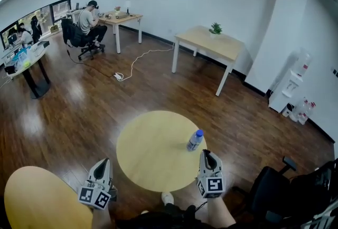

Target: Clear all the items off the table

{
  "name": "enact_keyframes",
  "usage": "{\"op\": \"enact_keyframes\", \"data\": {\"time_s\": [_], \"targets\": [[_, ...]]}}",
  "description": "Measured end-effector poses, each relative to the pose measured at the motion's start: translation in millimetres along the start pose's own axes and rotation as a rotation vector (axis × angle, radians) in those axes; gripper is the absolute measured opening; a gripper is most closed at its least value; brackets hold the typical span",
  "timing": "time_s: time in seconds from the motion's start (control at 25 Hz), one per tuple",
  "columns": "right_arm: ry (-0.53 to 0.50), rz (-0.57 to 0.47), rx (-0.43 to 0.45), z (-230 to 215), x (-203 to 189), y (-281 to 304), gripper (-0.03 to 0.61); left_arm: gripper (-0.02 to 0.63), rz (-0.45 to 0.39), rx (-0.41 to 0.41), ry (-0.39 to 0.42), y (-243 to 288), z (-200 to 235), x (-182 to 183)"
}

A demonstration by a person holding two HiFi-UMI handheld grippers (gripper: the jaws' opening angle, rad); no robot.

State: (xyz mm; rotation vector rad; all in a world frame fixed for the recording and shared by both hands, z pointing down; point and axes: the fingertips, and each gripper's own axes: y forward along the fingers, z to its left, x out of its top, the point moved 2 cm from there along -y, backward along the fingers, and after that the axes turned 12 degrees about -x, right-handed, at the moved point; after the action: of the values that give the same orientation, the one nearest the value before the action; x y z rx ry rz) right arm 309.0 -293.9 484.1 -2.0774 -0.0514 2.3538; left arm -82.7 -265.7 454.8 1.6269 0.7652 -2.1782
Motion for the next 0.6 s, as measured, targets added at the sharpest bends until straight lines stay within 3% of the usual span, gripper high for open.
{"op": "enact_keyframes", "data": {"time_s": [0.12, 0.24, 0.6], "targets": [[-0.002, -0.014, 0.014, 13.5, 11.0, -1.8, 0.003, 0.000, 0.021, -0.040, 0.024, -0.5, -8.4, 4.8], [-0.026, -0.018, 0.020, 23.3, 14.5, -2.3, 0.003, 0.000, -0.005, -0.055, -0.007, -2.8, -8.1, 7.4], [-0.040, -0.017, -0.004, 23.3, 13.6, -15.6, 0.003, 0.000, -0.056, -0.041, -0.061, -21.5, 3.2, 12.0]]}}
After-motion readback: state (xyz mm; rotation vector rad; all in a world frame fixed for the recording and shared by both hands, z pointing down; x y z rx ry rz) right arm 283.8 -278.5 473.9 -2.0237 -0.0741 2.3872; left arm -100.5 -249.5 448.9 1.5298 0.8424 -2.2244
